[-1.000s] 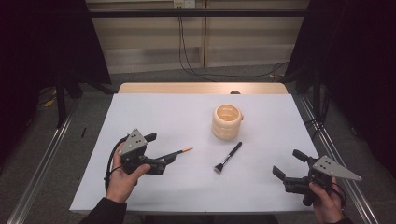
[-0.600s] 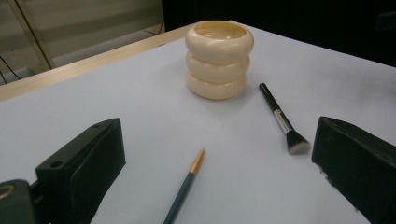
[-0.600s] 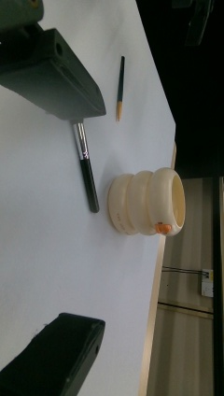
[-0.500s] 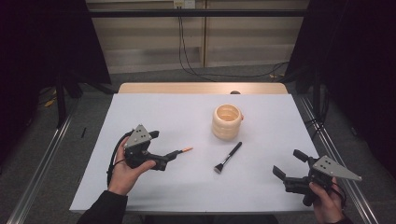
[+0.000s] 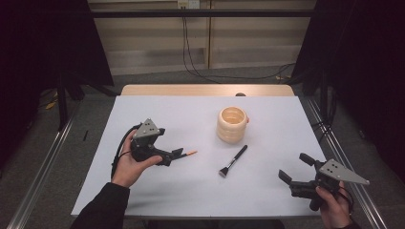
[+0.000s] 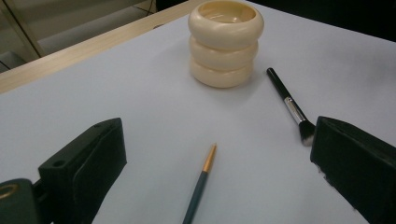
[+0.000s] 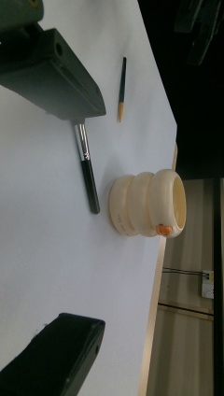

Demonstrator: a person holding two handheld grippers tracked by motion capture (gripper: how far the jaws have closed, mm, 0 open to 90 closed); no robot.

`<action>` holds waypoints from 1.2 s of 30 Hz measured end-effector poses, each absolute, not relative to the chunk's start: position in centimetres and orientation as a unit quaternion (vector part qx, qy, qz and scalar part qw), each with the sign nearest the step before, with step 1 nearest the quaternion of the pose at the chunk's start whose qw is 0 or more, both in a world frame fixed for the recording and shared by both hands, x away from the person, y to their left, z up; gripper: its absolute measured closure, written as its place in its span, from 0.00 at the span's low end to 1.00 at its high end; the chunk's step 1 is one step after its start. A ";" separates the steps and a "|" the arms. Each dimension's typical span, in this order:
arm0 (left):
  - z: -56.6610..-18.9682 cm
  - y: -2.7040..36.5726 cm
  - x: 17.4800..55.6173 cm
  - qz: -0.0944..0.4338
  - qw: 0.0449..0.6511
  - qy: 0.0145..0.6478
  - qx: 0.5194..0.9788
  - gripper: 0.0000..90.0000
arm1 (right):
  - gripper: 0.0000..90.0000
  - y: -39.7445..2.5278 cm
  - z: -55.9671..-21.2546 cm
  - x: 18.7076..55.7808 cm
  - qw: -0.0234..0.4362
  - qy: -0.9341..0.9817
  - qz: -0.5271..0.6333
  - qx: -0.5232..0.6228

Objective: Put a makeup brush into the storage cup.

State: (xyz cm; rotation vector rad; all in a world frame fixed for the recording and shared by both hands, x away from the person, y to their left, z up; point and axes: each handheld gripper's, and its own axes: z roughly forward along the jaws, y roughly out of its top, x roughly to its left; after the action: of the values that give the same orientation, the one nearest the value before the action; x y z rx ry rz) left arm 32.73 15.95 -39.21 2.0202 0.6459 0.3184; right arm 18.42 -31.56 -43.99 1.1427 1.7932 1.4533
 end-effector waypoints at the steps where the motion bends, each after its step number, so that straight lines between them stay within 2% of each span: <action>1: -39.2 15.8 32.9 0.130 0.476 0.267 0.828 0.04 | 0.00 -31.5 -44.0 18.4 0.279 0.668 0.542 0.426; 13: -39.1 14.8 34.2 0.130 0.429 0.243 0.860 0.04 | 0.00 -31.6 -44.0 18.4 0.276 0.671 0.541 0.424; 22: -40.0 13.5 35.1 0.097 0.395 0.228 0.885 0.04 | 0.00 -31.5 -44.0 18.4 0.275 0.673 0.542 0.421; 36: -40.9 12.9 36.4 0.085 0.340 0.221 0.910 0.04 | 0.00 -31.4 -44.0 18.5 0.275 0.674 0.541 0.422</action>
State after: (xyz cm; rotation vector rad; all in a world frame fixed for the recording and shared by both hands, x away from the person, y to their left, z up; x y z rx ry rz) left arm 36.39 12.94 -40.85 2.3697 0.5749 0.2216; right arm 18.46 -31.40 -44.05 1.1339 1.8107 1.4548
